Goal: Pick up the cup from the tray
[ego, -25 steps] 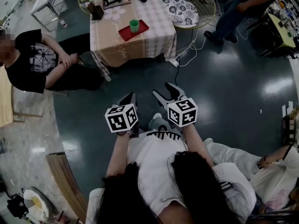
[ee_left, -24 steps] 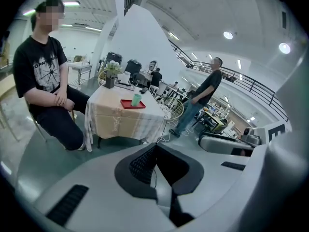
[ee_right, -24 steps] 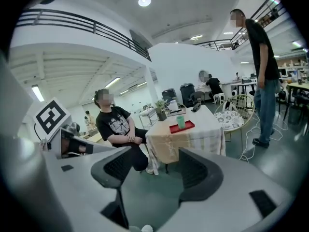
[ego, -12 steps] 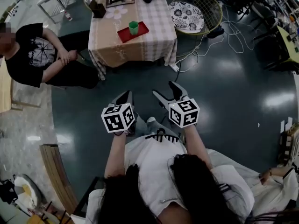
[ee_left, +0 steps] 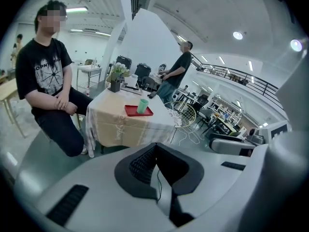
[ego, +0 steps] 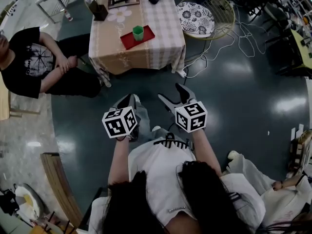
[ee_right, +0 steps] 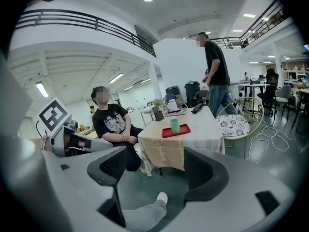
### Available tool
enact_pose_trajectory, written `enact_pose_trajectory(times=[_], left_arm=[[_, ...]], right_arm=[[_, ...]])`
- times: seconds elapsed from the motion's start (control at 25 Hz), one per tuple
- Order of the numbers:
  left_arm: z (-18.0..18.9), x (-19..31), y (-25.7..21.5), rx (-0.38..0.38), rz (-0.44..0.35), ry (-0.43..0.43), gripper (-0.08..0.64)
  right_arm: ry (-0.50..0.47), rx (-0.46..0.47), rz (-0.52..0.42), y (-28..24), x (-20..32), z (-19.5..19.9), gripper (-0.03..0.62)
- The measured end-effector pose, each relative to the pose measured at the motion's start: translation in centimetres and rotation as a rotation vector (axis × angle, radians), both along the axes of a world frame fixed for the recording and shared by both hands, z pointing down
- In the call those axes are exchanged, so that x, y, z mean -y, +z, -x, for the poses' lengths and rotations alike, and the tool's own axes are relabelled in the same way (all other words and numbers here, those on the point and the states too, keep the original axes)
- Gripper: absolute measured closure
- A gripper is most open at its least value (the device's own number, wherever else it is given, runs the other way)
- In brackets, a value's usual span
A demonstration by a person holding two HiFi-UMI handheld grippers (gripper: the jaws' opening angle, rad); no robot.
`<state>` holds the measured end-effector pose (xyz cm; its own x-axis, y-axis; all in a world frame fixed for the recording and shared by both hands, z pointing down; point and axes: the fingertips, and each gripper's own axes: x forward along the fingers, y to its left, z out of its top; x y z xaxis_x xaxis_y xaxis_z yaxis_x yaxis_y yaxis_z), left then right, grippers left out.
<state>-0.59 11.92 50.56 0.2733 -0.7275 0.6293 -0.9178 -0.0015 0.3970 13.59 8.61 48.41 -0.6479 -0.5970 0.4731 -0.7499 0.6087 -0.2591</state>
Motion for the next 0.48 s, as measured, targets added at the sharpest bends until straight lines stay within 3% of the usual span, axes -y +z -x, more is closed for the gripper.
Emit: enact_pose_trajectory(times=[0.2,0.48], left_arm=[[1.4,5.4,-0.6,0.006,-0.022,0.021,0.552],[5.3,14.4,0.1,-0.031,0.014,0.030,0.552]], right_arm=[[0.002,-0.014,0.005,0.0,5.3,1.5,0.238],[-0.012,-0.082,0.052,1.4,12.5,5.7,0.238]])
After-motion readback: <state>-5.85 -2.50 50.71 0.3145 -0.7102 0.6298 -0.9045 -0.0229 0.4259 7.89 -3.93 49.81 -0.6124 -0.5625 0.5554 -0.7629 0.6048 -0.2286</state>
